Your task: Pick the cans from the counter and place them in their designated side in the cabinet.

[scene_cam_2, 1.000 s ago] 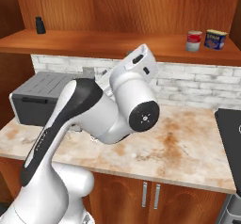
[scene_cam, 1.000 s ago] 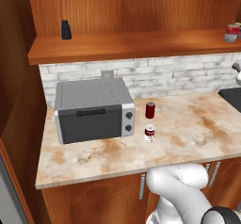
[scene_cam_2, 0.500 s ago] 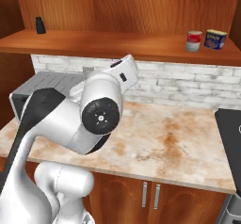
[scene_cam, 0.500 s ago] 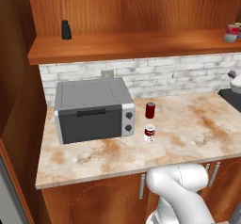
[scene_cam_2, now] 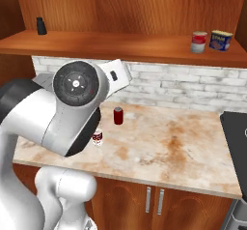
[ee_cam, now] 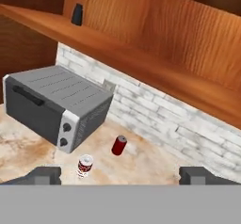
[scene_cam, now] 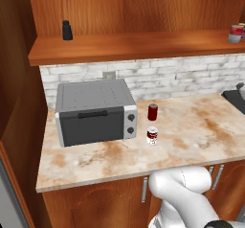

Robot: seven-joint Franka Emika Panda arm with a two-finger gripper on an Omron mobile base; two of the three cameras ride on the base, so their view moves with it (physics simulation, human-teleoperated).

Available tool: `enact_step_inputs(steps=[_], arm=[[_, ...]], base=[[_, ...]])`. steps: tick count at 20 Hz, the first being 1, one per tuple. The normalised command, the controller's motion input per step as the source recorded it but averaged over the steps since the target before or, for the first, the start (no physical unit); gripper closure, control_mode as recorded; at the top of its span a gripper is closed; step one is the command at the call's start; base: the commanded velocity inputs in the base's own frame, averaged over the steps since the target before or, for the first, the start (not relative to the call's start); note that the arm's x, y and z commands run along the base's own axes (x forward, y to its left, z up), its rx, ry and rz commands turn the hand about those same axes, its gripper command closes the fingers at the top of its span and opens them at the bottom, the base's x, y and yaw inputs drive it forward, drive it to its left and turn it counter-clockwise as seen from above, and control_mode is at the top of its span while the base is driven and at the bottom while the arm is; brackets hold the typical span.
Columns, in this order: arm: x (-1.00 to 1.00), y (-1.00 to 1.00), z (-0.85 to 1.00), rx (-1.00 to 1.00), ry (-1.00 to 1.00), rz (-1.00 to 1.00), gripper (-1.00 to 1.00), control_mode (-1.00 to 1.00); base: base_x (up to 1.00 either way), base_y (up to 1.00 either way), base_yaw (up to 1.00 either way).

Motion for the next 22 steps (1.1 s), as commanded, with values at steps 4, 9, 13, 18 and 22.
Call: enact_step_inputs(steps=[4,9,13,18,22], arm=[[-0.34,0.04,-0.06,-0.02,0.36,0.00,-1.00,-1.00],[-0.23,0.22,-0.22,-0.07,0.31,-0.12,-1.00,-1.00],[-0.16,0.38,-0.26,0.00,0.18,-0.18,-1.00,-1.00],[-0.14,0.41,-0.31,0.01,0.01,-0.13,-1.00,-1.00],[-0.04,0.33,-0.22,0.06,-0.10,-0.24,-1.00,-1.00]], base=[[0.00,0.00,0.00],[0.00,0.00,0.00],[0.00,0.00,0.00],[0.00,0.00,0.00],[0.00,0.00,0.00]])
